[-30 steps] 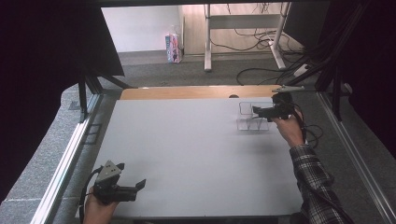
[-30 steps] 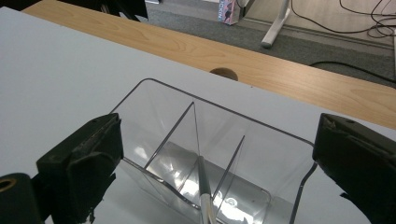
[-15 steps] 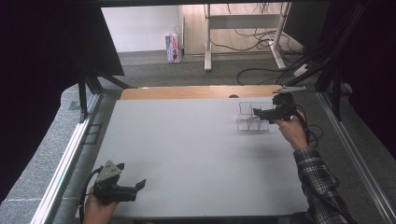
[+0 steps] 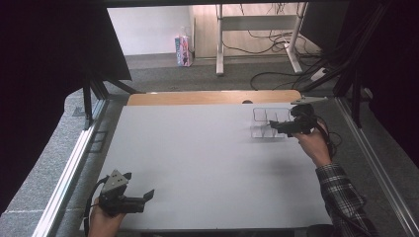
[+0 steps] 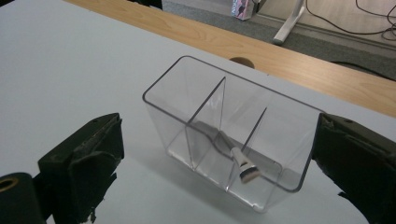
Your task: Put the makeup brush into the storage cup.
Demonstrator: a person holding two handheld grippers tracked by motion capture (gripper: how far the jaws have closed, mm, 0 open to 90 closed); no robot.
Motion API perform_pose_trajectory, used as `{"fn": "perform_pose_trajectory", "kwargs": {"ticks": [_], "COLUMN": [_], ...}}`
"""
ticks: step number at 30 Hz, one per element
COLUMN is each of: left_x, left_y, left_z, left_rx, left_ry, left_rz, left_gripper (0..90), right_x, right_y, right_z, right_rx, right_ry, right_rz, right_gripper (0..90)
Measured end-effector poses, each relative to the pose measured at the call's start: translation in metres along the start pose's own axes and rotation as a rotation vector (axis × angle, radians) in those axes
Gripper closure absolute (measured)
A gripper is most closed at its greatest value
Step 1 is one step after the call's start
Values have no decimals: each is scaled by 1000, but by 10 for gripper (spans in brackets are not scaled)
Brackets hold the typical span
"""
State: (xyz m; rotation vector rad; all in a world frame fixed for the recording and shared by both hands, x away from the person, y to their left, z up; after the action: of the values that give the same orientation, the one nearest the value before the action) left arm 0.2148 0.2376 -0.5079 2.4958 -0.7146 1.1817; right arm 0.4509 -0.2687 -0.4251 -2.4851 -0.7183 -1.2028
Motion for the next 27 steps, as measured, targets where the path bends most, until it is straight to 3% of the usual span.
{"fn": "perform_pose_trajectory", "kwargs": {"ticks": [16, 27], "left_x": [0, 0], "left_y": [-1, -1], "left_z": [0, 0], "left_rx": [-3, -2], "left_ry": [-2, -2], "left_rz": [-6, -8], "left_gripper": [1, 1], "right_x": [-16, -30], "right_y": [-18, -24], "right_z": [-16, -20], "right_rx": [42, 51], "right_ry": [1, 2], "right_rz": [1, -1], "right_gripper": [17, 17]}}
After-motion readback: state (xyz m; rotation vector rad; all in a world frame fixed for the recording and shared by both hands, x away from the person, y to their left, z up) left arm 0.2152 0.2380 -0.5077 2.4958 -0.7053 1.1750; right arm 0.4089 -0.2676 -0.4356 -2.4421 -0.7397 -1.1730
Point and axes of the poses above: each handheld gripper's, and its own axes: z roughly forward along the jaws, x roughly out of its top, y roughly to its right, the point moved 2 cm from there along z, roughly forward along the jaws, and after that the axes turned 3 degrees about z, right-handed, at the moved point
